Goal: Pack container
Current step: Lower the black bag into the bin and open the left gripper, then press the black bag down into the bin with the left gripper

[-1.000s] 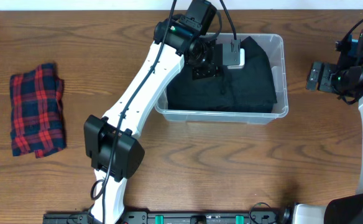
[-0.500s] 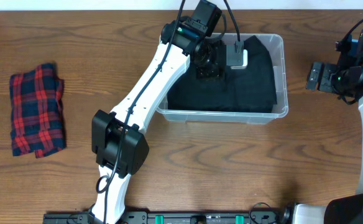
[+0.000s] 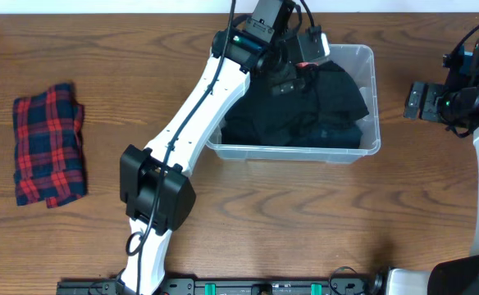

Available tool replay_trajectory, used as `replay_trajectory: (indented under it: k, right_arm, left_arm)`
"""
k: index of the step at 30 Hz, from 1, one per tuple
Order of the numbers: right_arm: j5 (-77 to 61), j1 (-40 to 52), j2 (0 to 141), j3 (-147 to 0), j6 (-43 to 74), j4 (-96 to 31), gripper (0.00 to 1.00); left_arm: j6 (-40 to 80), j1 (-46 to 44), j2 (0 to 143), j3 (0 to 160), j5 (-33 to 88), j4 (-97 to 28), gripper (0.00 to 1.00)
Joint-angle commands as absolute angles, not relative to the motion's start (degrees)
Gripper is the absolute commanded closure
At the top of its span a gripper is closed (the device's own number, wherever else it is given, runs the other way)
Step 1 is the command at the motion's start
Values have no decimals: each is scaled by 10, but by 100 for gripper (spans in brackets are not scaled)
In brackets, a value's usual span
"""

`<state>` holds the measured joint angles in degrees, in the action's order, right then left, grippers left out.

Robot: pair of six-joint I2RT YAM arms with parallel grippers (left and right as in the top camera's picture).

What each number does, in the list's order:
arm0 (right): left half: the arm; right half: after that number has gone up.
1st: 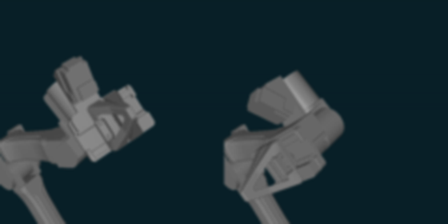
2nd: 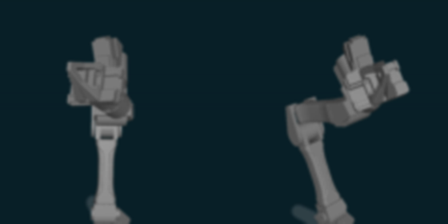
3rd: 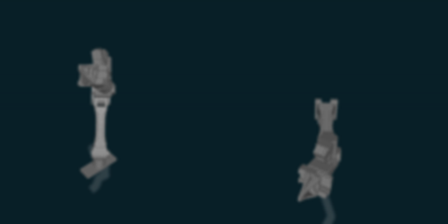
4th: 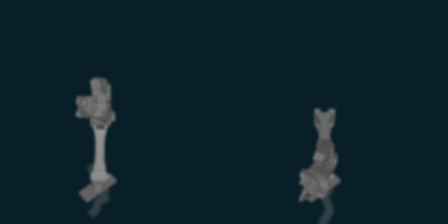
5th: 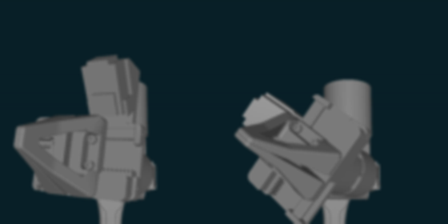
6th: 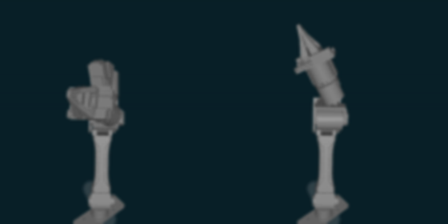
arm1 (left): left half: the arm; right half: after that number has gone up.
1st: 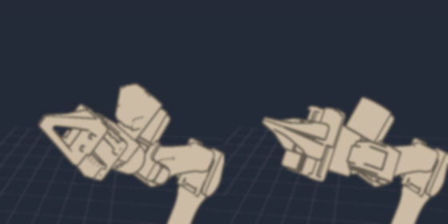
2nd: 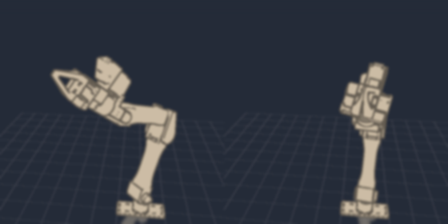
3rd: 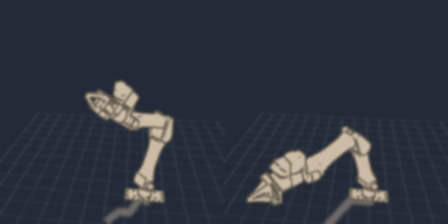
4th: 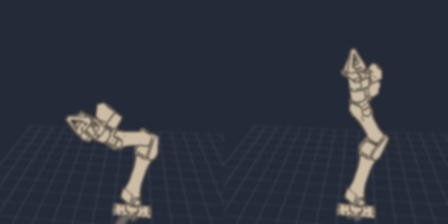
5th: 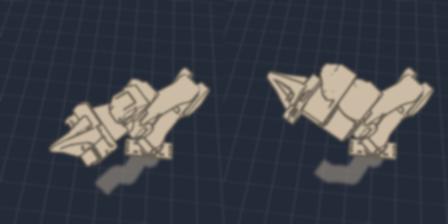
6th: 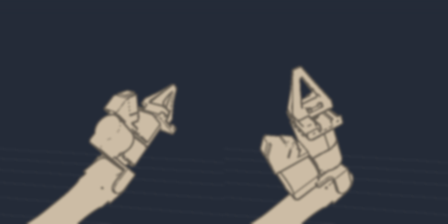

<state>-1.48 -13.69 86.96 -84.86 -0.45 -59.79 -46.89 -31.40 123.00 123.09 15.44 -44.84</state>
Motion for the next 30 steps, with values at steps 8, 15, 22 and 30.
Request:
replay_trajectory:
  k: [8, 15, 22, 30]
  right_arm:
    - [-13, -140, 870, -850, 2, -598, 1]
    - [-13, -140, 870, -850, 2, -598, 1]
    - [-13, -140, 870, -850, 2, -598, 1]
    - [-13, -140, 870, -850, 2, -598, 1]
  left_arm:
    - [-343, -306, 1197, 1229, 128, -486, 94]
    - [-237, -300, 1206, 1221, 122, -462, 94]
    - [-166, -298, 1243, 1209, 58, -416, 94]
    - [-137, -298, 1343, 1208, 15, -411, 94]
